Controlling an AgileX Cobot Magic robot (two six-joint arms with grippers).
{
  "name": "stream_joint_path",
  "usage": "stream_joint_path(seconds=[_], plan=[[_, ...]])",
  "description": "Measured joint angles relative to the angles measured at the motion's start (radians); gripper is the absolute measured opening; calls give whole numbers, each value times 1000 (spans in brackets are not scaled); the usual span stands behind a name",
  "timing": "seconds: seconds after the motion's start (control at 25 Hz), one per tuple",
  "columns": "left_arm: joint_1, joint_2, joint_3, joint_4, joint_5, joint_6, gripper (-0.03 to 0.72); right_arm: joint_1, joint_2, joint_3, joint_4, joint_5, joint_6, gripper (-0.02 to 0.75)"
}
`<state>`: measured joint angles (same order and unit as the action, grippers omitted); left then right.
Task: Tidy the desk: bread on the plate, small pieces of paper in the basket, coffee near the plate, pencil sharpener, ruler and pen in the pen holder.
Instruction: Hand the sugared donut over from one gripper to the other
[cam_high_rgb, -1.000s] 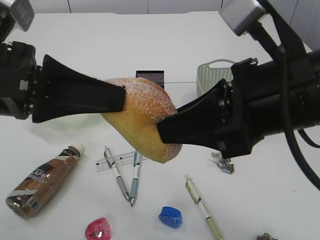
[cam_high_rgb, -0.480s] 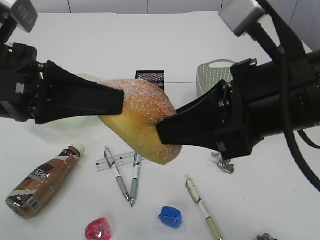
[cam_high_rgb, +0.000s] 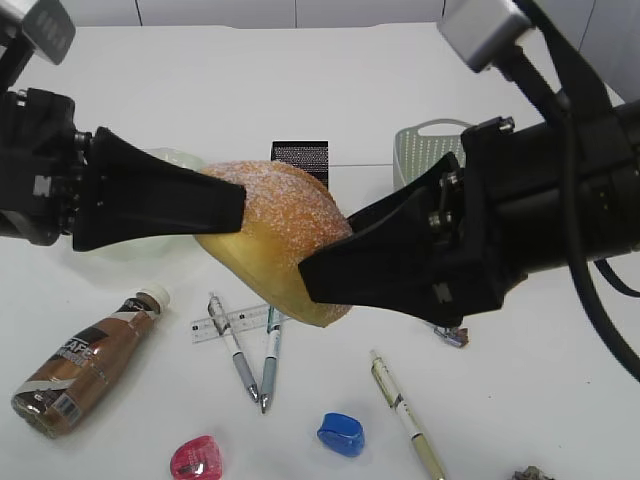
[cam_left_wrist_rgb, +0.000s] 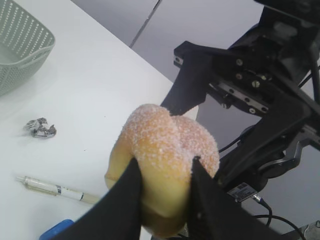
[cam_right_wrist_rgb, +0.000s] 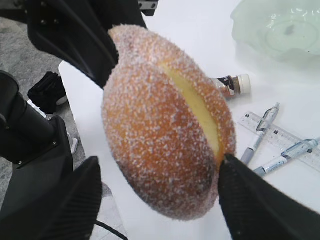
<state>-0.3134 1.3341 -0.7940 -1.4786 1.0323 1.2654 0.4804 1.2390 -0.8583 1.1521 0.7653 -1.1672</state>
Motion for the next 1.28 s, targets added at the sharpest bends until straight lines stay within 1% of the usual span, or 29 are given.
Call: stream_joint_path(seconds=[0.08, 0.16, 0.4, 0.52, 0.64, 0.8, 0.92, 1.04, 1.08, 1.2, 1.28], plan=[[0, 2, 0, 8, -5, 12, 169, 0, 0, 0, 9, -11, 0, 554], [0, 2, 0, 10, -17, 15, 169, 0, 0, 0, 12, -23, 0, 582], [0, 4, 0, 10, -60, 28, 169, 0, 0, 0, 13, -63, 0, 596], [15, 4, 0, 10, -71, 31, 169, 0, 0, 0, 13, -73, 7, 596], [55, 4, 0, 10, -81, 32, 169, 0, 0, 0, 8, -82, 26, 596], [134, 4, 0, 10, -91, 32, 167, 0, 0, 0, -60, -82, 52, 592], [197, 4, 0, 10, -131, 32, 167, 0, 0, 0, -156, -89, 168, 590], [248, 4, 0, 10, -219, 32, 167, 0, 0, 0, -323, -98, 334, 590], [255, 4, 0, 10, -251, 32, 167, 0, 0, 0, -394, -98, 390, 590], [268, 4, 0, 10, -383, 32, 167, 0, 0, 0, -616, -98, 654, 587], [268, 13, 0, 3, -464, 33, 167, 0, 0, 0, -798, -94, 886, 587]])
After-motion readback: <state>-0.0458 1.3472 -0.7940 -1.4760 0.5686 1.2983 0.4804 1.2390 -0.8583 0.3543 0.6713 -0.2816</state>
